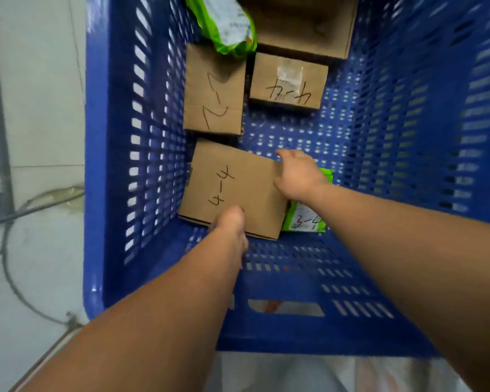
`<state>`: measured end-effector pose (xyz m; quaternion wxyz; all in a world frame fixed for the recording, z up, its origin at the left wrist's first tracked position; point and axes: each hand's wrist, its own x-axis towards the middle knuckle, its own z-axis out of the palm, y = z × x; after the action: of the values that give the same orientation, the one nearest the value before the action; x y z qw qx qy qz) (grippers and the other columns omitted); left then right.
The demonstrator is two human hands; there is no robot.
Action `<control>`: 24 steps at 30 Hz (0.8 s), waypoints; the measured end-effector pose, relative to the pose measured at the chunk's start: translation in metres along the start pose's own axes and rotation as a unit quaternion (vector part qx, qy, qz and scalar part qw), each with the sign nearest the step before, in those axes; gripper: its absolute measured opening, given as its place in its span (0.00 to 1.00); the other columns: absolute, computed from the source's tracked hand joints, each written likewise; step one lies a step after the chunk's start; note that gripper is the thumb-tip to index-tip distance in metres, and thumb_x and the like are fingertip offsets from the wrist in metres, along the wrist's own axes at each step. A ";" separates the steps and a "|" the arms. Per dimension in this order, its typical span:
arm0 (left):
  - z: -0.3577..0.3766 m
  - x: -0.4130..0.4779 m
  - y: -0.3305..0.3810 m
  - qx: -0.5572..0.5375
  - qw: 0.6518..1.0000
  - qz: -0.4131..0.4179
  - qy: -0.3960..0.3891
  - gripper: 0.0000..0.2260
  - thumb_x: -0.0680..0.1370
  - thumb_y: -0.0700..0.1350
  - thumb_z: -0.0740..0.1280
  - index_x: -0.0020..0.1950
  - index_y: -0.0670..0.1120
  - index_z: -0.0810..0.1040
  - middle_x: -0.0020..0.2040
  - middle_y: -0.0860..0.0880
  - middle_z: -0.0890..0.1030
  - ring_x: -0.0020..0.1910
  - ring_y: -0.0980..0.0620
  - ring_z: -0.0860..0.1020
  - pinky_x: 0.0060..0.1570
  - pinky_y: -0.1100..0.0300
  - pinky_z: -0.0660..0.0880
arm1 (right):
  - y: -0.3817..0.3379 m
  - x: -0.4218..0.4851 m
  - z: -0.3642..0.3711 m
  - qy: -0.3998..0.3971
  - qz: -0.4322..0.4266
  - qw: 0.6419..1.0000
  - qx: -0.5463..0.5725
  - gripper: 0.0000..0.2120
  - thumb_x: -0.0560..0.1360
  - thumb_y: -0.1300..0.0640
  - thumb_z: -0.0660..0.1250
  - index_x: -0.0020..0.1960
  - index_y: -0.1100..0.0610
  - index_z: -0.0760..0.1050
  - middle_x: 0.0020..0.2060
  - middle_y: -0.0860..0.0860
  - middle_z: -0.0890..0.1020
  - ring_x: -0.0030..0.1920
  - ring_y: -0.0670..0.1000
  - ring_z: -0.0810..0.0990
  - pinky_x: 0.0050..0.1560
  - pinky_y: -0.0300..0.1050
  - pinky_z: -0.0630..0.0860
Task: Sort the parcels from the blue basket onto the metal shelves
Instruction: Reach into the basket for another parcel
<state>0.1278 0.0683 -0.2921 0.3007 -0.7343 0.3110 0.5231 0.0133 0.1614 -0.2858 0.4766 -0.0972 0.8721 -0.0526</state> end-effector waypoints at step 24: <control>-0.029 -0.149 -0.030 0.038 0.968 0.234 -0.078 0.36 0.67 0.49 0.67 0.73 0.56 0.59 0.65 0.49 0.71 0.60 0.48 0.74 0.62 0.46 0.72 | 0.013 -0.131 -0.080 -0.055 0.158 0.976 0.139 0.36 0.75 0.38 0.62 0.72 0.58 0.54 0.64 0.57 0.72 0.62 0.58 0.73 0.49 0.46 0.68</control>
<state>0.1297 0.0859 -0.1380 0.2211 -0.5865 0.4693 0.6220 0.0132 0.2026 -0.1376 0.5346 0.1067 0.8333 -0.0919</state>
